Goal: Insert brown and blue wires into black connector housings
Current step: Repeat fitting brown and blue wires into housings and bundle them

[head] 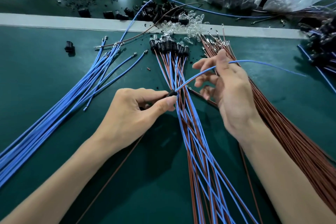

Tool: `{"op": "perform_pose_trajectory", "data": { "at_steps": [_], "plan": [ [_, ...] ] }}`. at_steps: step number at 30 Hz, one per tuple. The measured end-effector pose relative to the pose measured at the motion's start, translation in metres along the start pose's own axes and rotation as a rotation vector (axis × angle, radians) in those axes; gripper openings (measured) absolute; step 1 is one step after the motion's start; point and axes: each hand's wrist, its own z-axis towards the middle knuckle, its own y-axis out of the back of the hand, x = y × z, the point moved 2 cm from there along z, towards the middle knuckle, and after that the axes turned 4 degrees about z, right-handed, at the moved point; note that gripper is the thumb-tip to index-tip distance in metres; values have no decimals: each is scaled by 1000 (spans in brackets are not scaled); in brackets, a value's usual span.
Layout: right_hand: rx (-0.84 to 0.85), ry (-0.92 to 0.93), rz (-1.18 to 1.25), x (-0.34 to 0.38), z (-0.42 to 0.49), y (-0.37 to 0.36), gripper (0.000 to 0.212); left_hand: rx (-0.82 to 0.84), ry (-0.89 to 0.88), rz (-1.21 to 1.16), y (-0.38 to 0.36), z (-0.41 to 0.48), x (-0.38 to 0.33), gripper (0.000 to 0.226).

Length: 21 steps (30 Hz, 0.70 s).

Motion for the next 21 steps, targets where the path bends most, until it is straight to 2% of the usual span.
{"op": "perform_pose_trajectory", "data": {
  "at_steps": [2,4,6,11,13,17,18,19,21],
  "plan": [
    [24,25,-153,-1,-2,-3,33,20,-1,14,-2,-1,1,16],
    [158,37,-331,-5,-4,-11,24,45,-23,58,-5,-3,0,24],
    [219,29,-371,-3,-5,-13,19,52,-43,91,-5,-3,0,23],
    [-25,20,-120,10,4,5,35,16,-10,66,-2,-2,0,11],
    [-37,78,-175,12,3,3,36,5,-25,66,-3,-2,-1,16],
    [254,17,-488,5,-5,-7,33,18,-52,113,-5,-2,0,21],
    [273,19,-517,5,-5,-7,33,22,-53,117,-5,-2,0,21],
    [244,31,-482,6,-4,-6,33,25,-52,112,-4,-2,1,21],
    [81,37,-225,12,0,2,37,18,-52,102,-4,-2,1,21]
  ]
}}
